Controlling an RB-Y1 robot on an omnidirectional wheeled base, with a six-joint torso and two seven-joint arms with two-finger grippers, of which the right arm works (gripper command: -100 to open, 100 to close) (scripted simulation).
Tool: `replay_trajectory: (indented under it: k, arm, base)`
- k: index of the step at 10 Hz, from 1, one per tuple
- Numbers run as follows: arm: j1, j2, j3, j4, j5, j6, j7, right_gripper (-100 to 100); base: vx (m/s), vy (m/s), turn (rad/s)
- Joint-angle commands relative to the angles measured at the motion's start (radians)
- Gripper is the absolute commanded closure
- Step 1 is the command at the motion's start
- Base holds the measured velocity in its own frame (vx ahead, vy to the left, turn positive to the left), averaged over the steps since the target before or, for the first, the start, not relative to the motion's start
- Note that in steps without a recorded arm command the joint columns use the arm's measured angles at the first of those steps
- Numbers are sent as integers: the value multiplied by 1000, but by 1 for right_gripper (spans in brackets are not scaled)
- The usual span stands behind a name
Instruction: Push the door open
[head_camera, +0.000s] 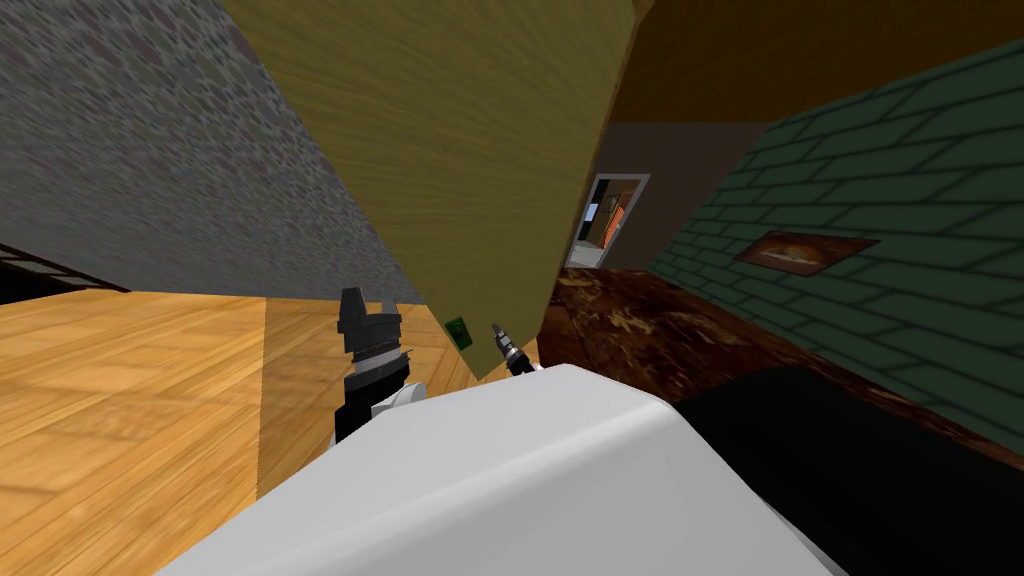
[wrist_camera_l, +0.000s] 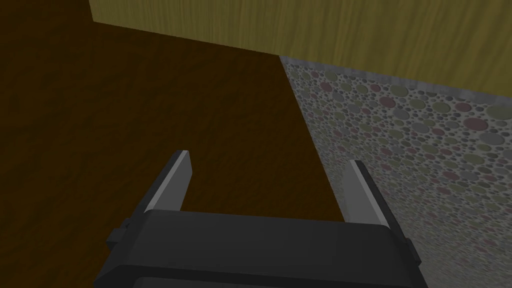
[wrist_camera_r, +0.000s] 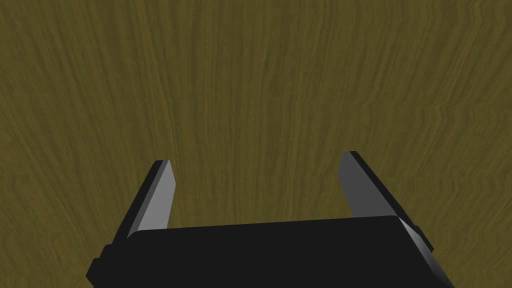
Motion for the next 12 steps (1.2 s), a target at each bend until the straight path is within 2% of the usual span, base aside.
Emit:
replay_trajectory:
  k: [1,2,5,9,12]
  arm:
    - [-40,5,9,30,0,6,-13,-100]
    - [-52,7,12,40,0,8,-17,-100]
    - [-112,19,25,86,-1,16,-37,-100]
    - [-199,48,44,152,-2,27,-65,-100]
    - [-249,73,55,191,-2,34,-81,-100]
  base:
    - [-94,-90,-162]
    - [-80,-73,-111]
    - [-81,-43,-128]
    - [-120,-14,-138]
    - [-149,37,-97]
